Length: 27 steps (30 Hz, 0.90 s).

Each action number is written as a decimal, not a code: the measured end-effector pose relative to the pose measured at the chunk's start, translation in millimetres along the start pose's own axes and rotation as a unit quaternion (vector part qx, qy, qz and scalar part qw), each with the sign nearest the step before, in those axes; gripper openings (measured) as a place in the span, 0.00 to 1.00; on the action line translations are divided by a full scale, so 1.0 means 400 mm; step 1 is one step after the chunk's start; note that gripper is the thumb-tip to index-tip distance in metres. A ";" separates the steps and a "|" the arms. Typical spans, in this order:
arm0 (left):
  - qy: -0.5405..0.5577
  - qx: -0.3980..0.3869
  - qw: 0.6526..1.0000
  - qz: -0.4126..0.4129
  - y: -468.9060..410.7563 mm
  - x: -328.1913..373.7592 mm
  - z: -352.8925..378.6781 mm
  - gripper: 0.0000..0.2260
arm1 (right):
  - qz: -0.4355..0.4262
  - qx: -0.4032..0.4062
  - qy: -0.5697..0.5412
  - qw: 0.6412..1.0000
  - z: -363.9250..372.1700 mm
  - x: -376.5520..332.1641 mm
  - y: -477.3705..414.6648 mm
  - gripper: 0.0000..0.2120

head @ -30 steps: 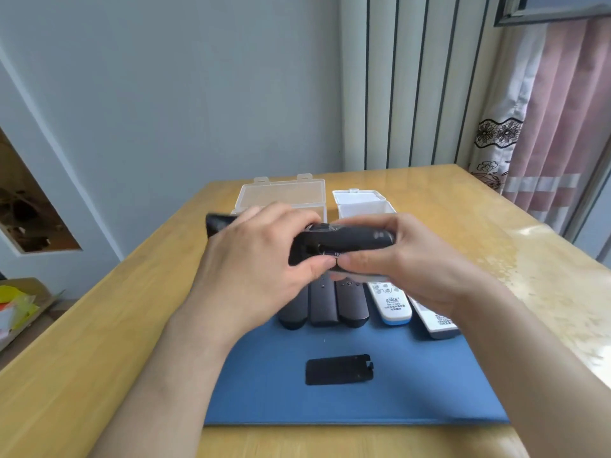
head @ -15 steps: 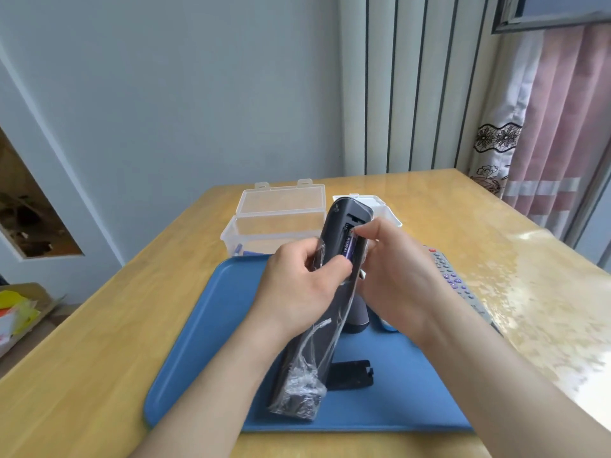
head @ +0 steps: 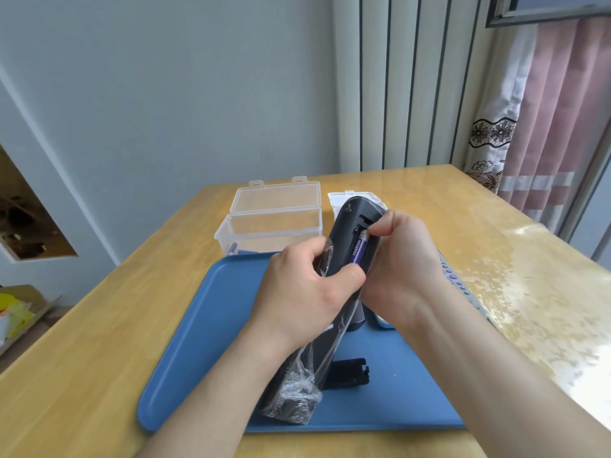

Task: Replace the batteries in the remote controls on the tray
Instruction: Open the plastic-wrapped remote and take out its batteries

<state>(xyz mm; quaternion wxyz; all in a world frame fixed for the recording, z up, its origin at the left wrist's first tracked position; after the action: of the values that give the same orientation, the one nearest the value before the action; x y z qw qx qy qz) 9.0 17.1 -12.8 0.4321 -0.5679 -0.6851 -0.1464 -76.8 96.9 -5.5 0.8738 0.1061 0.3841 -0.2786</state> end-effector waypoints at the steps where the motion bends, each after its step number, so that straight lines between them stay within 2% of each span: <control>1: -0.002 0.000 1.000 0.001 0.001 0.001 0.000 0.11 | 0.000 0.003 0.000 1.000 0.001 -0.001 0.001 0.10; 6: -0.026 0.006 1.000 0.004 0.001 -0.002 0.000 0.11 | 0.000 0.002 -0.004 1.000 0.010 -0.005 0.000 0.07; 11: -0.080 0.058 0.995 0.002 0.006 -0.006 -0.007 0.12 | 0.003 -0.036 -0.027 0.999 0.013 -0.003 -0.003 0.05; 14: -0.179 0.114 0.974 0.081 0.011 -0.001 -0.010 0.18 | 0.008 -0.066 -0.019 0.998 0.015 0.004 0.000 0.06; 17: -0.230 0.107 0.956 0.145 0.002 -0.010 -0.007 0.14 | 0.021 -0.085 0.024 0.996 0.020 0.008 0.007 0.05; 21: -0.098 0.111 0.983 0.112 -0.015 -0.046 -0.006 0.06 | 0.049 -0.065 0.087 0.993 0.004 0.010 0.007 0.05; 23: 0.036 0.087 0.994 0.050 -0.024 -0.056 -0.013 0.05 | 0.034 -0.018 0.153 0.987 -0.025 0.007 -0.001 0.06; 25: 0.216 0.058 0.975 0.006 -0.031 -0.056 -0.035 0.07 | 0.015 0.027 0.236 0.971 -0.054 0.002 -0.009 0.05; 27: 0.347 0.053 0.936 -0.021 -0.032 -0.055 -0.073 0.09 | 0.001 0.082 0.263 0.961 -0.086 -0.004 -0.015 0.05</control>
<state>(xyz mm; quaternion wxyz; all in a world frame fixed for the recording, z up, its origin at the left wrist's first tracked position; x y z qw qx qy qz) 9.4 -21.5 -8.8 0.6691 -0.4436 -0.5113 -0.3069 -102.2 106.3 -27.4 0.7306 0.2472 0.5761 -0.2706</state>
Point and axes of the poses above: each hand's wrist, its own y-axis away from the middle knuckle, its own z-axis out of the palm, x = y × z, the point moved 2 cm from there along -y, towards the middle knuckle, and after that the axes turned 13 degrees about -x, right-handed, at the moved point
